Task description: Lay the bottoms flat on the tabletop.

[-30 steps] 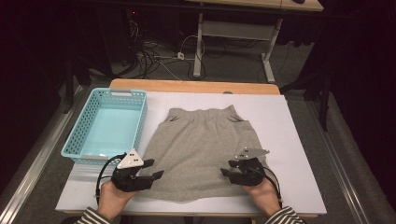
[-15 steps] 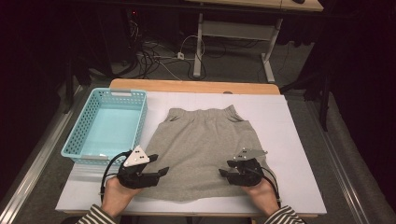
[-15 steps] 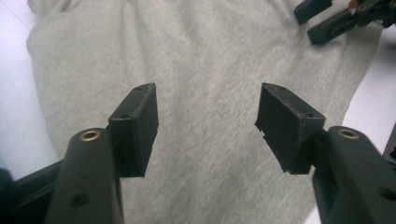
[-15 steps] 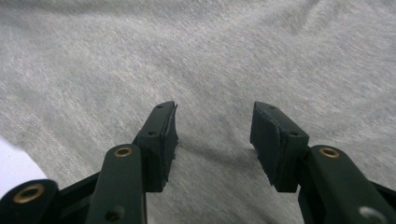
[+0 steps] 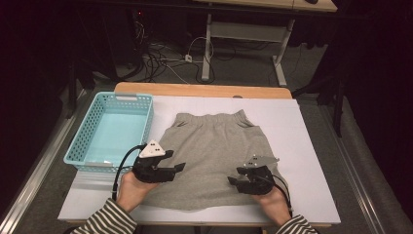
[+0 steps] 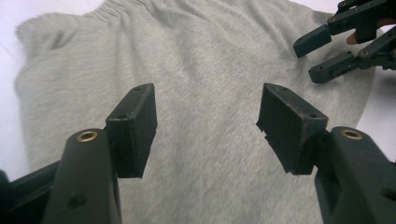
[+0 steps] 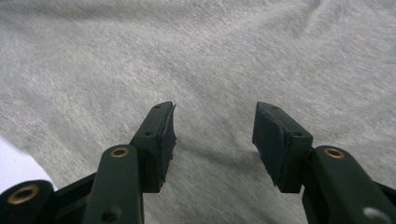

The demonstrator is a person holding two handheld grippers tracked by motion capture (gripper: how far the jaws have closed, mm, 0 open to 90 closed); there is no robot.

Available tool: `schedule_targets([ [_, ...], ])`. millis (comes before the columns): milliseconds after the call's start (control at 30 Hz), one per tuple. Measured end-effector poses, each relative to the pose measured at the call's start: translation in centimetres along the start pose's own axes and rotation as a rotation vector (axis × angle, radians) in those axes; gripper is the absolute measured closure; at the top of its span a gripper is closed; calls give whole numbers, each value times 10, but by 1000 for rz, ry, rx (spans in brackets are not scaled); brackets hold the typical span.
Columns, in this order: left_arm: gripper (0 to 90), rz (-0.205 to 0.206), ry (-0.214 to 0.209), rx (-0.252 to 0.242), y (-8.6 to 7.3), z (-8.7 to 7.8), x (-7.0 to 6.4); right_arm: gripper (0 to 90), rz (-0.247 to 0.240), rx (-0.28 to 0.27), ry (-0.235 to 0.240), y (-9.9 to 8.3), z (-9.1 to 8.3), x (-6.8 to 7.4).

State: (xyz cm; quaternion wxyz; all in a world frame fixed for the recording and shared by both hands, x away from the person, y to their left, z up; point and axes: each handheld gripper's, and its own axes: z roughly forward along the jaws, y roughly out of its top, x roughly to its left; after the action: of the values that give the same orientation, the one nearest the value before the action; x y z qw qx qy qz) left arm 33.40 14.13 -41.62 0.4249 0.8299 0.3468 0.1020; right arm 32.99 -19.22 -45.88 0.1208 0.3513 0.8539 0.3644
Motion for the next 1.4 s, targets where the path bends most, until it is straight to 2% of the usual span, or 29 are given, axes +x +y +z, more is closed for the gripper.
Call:
schedule_targets([
  [33,358,3,7,5,3,2,1,487,3,0,1,0,0,0],
  [167,359,0,-12,12,15,9,7,485,8,-7,6,0,-1,1],
  [300,358,9,15,27,27,16,11,485,3,-8,3,-1,-1,0],
  [333,358,-3,8,32,31,16,13,484,1,-9,2,-1,-1,0],
  [400,368,-33,-30,33,38,17,20,482,-2,-10,3,-1,-1,0],
  [600,373,-68,-6,49,53,27,37,477,-7,-19,0,-1,-2,1],
  [867,366,-114,34,68,60,39,53,471,-19,-27,7,0,-2,2],
  [1033,361,-125,63,65,64,43,60,469,-12,-28,4,0,-2,1],
  [1200,358,-130,89,86,67,45,66,467,-14,-33,1,1,-3,1],
  [1400,351,-144,106,96,68,49,73,467,-12,-32,-1,2,-2,0],
])
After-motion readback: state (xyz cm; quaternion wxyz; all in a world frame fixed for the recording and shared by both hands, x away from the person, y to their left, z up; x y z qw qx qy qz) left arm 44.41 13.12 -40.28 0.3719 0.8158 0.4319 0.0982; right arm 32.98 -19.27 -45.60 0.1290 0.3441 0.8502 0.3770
